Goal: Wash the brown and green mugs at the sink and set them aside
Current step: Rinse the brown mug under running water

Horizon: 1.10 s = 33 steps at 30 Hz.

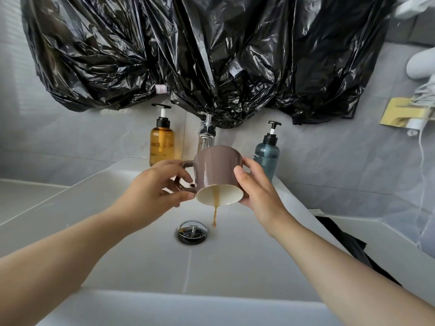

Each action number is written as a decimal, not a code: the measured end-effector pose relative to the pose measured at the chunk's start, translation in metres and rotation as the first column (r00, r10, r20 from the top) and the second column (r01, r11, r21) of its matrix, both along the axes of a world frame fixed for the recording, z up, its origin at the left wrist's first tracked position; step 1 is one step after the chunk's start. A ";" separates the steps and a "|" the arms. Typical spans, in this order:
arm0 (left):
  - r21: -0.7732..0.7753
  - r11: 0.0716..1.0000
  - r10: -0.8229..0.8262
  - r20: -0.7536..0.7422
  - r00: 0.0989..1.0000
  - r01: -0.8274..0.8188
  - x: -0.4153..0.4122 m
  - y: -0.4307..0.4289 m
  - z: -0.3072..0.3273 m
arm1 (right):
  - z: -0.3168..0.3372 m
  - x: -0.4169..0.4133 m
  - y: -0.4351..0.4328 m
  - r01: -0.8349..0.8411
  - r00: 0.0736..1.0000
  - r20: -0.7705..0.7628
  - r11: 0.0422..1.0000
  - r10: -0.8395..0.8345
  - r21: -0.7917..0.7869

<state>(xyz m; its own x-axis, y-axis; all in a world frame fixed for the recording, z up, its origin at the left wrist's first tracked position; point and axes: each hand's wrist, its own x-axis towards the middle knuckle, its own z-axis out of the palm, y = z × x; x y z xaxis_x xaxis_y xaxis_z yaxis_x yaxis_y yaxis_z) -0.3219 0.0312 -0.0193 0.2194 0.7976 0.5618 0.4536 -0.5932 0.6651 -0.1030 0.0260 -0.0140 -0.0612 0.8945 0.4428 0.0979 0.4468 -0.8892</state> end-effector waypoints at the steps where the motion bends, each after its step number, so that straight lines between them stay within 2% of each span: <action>1: -0.016 1.000 0.021 0.015 1.000 -0.021 0.000 -0.001 0.000 | 0.000 0.000 0.000 0.005 1.000 0.008 1.000 -0.005 0.011; 9: -0.002 1.000 0.002 0.040 0.999 -0.002 0.003 -0.006 0.002 | -0.002 0.001 0.001 -0.005 0.999 0.038 0.999 0.004 0.035; 17: -0.066 0.991 -0.109 0.097 0.989 0.115 0.002 -0.008 0.001 | -0.009 -0.003 0.008 -0.057 0.991 -0.131 0.984 0.035 -0.168; 23: -0.148 0.986 -0.068 0.086 0.994 0.080 0.002 -0.009 0.003 | -0.010 -0.006 0.008 -0.120 0.992 -0.073 0.971 0.107 -0.206; 26: -0.244 0.964 -0.068 0.173 0.983 0.110 0.000 -0.008 0.004 | -0.009 -0.004 0.006 -0.150 0.988 -0.012 0.957 0.151 -0.249; 29: -0.386 0.902 -0.071 0.313 0.947 0.195 0.000 -0.010 0.008 | -0.007 -0.004 0.003 -0.183 0.980 0.023 0.943 0.197 -0.278; 33: -0.540 0.812 0.065 0.461 0.885 0.222 0.004 -0.007 0.013 | -0.003 -0.003 0.002 -0.133 0.987 0.047 0.953 0.152 -0.272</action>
<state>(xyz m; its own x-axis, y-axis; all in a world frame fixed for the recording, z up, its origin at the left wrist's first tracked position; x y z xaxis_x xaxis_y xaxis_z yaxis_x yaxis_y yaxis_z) -0.3179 0.0244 -0.0067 0.1413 0.9878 0.0655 -0.0026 -0.0657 0.9978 -0.1057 0.0280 -0.0171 -0.2177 0.9594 0.1794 0.1132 0.2074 -0.9717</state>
